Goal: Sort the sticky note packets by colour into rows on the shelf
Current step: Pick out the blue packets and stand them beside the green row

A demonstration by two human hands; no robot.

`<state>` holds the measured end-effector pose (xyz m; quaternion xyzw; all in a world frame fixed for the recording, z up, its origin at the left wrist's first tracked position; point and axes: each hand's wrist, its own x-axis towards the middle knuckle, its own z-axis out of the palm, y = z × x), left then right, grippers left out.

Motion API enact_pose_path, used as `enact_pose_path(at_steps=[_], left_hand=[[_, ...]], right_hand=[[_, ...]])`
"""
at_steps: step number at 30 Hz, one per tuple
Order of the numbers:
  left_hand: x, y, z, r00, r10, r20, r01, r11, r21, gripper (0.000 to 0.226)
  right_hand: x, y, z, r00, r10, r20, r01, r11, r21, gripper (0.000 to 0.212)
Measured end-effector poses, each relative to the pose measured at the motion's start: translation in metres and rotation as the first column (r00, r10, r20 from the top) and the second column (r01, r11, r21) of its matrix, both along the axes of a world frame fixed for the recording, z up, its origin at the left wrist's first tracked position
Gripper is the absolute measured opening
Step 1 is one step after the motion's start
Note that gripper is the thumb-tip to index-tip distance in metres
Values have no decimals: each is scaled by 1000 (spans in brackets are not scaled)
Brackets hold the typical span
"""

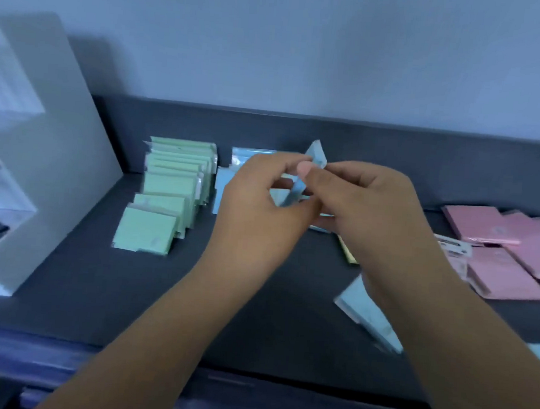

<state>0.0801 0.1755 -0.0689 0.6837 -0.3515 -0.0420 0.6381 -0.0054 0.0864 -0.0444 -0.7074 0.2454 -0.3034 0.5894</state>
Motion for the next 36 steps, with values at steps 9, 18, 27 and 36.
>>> enact_pose_path(at_steps=[9,18,27,36], left_hand=[[62,52,-22,988,-153,32,145,976,164,49],[88,53,-21,995,41,-89,-9,943,333,23],[89,33,-18,986,70,154,-144,823,549,9],[96,32,-20,983,94,155,-170,783,598,17]], right_hand=[[60,20,-24,982,-125,-143,104,984,-144,11],[70,10,-28,948,0,-317,-41,992,-123,12],[79,19,-35,849,-323,-419,166,915,-368,2],[92,34,-46,799,-438,-412,104,776,-622,31]])
